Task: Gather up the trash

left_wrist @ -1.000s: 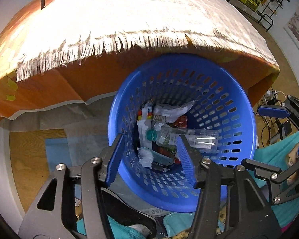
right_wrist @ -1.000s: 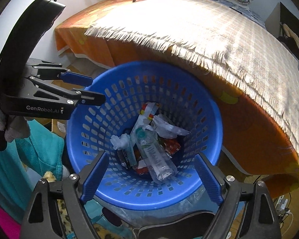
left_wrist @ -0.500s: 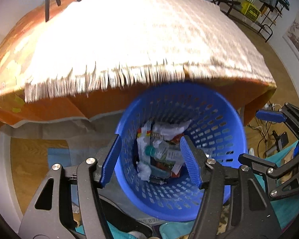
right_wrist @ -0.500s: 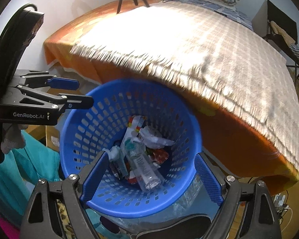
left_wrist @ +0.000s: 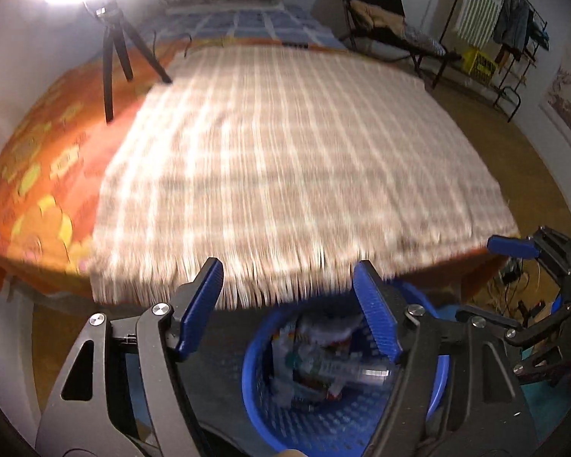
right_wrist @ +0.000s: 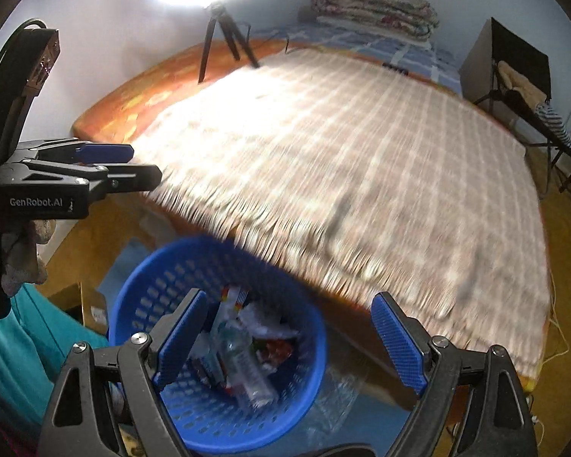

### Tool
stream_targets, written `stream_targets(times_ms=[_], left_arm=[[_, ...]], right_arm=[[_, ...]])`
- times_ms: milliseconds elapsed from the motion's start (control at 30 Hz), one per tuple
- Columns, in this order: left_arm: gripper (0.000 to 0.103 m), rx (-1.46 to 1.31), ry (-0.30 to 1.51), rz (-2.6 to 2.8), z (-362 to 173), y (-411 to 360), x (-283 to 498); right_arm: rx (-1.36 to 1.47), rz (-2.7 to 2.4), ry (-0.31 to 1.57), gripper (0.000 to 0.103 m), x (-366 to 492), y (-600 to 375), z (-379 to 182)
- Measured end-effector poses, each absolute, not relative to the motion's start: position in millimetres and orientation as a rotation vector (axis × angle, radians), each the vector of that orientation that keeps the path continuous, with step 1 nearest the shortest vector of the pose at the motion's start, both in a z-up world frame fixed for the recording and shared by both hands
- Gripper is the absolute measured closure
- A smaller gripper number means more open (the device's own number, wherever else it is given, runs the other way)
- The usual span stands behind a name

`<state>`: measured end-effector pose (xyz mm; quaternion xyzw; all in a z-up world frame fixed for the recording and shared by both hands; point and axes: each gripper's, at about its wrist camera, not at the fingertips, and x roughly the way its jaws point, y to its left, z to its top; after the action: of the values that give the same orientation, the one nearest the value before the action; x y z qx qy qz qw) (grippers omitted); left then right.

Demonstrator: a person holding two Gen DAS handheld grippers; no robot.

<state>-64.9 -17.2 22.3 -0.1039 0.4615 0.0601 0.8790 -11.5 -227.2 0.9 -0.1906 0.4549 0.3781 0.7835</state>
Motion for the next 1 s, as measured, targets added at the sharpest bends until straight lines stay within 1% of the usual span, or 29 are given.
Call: stream_targets(times_ms=[167, 267, 300, 367, 400, 567, 1000], left_arm=[[0.029, -0.209, 0.899, 0.138, 43.0, -11.6, -45.5], [0.022, -0.201, 0.868, 0.142, 50.9, -9.2, -34.8], [0.021, -0.201, 0.860, 0.141, 53.2, -8.5, -32.0], [0.021, -0.195, 0.845, 0.138, 58.0, -7.3, -24.0], [0.021, -0.191, 0.835, 0.138, 59.8, -6.9, -20.7], [0.021, -0.193, 0.808, 0.140, 60.4, -4.4, -11.0], [0.021, -0.206, 0.825, 0.159, 41.1, 5.8, 11.7]], right_arm=[[-0.401, 0.790, 0.933, 0.010, 9.5, -228.0, 16.5], [-0.379, 0.771, 0.908, 0.010, 25.0, -228.5, 26.8], [-0.370, 0.765, 0.901, 0.009, 30.2, -228.9, 29.8], [-0.355, 0.754, 0.887, 0.002, 39.8, -229.0, 34.5], [-0.348, 0.747, 0.877, 0.000, 43.5, -229.2, 36.3], [-0.313, 0.718, 0.845, 0.000, 64.5, -230.0, 41.4], [-0.253, 0.661, 0.821, 0.000, 103.4, -225.3, 36.6]])
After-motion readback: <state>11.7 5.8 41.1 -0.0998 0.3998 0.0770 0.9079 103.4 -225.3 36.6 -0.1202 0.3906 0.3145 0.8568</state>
